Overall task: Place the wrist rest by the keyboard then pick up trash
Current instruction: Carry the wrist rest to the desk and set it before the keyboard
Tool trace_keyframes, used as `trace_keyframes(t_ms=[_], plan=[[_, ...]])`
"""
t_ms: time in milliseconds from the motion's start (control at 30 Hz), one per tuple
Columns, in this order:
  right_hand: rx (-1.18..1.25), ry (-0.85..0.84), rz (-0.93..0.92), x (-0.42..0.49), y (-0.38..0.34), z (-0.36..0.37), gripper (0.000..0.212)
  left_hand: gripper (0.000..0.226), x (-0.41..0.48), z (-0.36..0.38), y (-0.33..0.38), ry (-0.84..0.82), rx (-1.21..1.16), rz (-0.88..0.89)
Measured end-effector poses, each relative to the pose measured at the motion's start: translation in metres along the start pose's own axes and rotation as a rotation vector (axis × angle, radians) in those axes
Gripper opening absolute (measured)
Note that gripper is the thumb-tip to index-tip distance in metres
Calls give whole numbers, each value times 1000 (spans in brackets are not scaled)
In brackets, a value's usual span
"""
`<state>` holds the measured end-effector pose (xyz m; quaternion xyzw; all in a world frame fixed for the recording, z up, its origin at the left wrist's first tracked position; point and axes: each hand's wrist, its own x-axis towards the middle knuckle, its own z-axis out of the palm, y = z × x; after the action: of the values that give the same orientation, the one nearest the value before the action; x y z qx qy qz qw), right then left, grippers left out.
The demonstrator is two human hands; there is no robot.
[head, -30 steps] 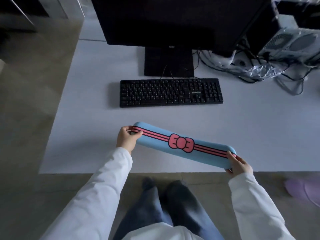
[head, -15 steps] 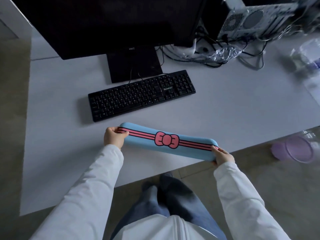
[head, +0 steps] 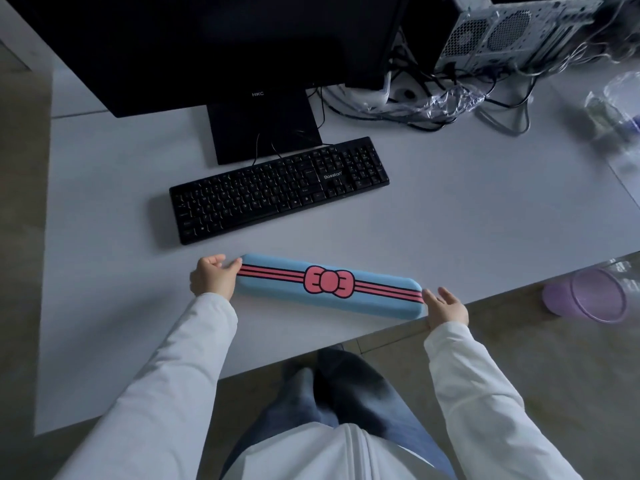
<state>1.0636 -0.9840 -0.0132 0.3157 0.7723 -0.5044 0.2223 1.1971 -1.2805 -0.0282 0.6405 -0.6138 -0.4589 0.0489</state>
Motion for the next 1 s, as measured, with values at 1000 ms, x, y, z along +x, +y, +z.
trace_keyframes(t_ms=[1000], plan=[[-1,-71,17,3,-21,19,42,37,-9,-7,-26,-191,-224,-76]])
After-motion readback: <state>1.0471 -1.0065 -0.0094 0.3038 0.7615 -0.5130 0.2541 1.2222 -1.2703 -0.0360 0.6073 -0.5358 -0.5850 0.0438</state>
